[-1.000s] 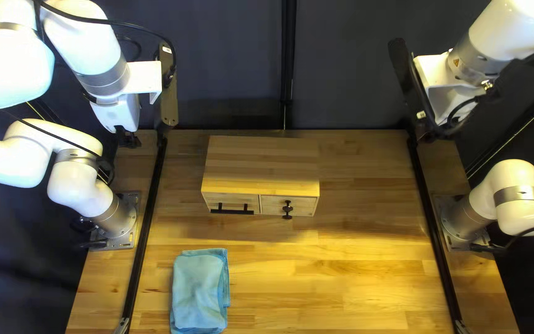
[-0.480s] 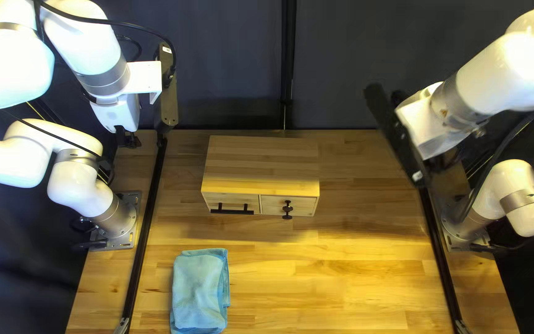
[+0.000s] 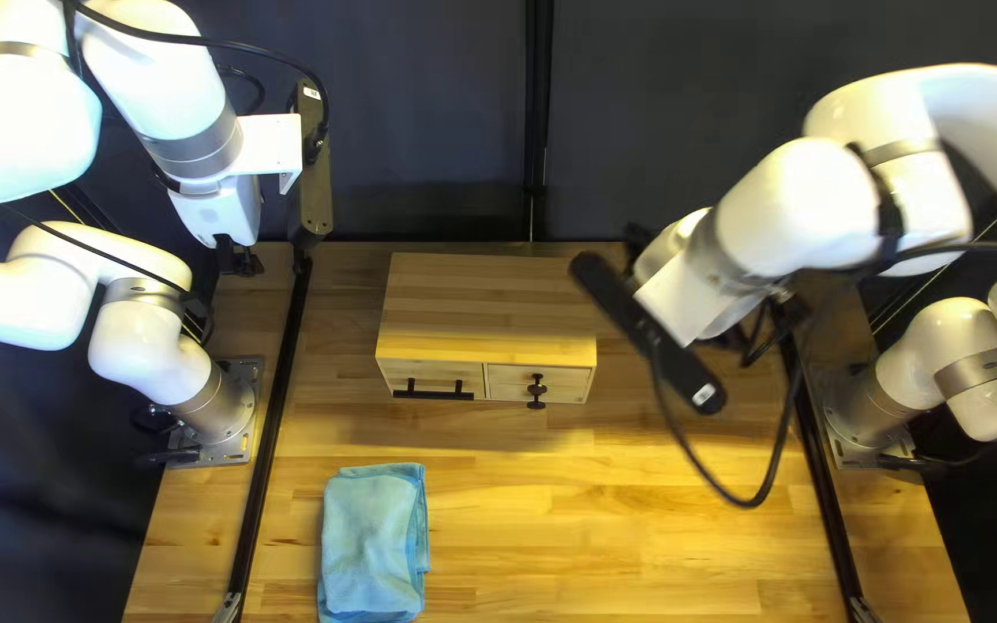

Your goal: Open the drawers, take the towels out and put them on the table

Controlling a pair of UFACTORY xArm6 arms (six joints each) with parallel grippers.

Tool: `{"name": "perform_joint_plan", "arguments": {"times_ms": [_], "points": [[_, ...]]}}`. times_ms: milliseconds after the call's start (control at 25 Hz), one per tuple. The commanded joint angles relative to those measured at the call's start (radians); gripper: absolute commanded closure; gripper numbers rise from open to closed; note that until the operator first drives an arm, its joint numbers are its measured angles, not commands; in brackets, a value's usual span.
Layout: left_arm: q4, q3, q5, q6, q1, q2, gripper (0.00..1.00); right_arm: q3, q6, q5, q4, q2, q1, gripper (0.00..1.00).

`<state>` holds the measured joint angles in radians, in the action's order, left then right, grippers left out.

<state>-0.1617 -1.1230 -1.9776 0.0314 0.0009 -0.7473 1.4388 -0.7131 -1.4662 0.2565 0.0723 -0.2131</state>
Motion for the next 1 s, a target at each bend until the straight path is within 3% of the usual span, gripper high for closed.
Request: {"name": "perform_joint_plan", "arguments": {"times_ms": [40,840,1000], "points": [[0.0,0.0,0.0,0.0,0.0,0.0,0.0,0.03,-0.047,0.013,0.005,-0.059,0.005,0.0],[0.0,0.0,0.0,0.0,0.0,0.0,0.0,0.03,-0.047,0.013,0.005,-0.059,0.005,0.0],[0.0,0.0,0.0,0.0,0.0,0.0,0.0,0.063,-0.092,-0.005,0.04,-0.112,-0.019,0.0]]}}
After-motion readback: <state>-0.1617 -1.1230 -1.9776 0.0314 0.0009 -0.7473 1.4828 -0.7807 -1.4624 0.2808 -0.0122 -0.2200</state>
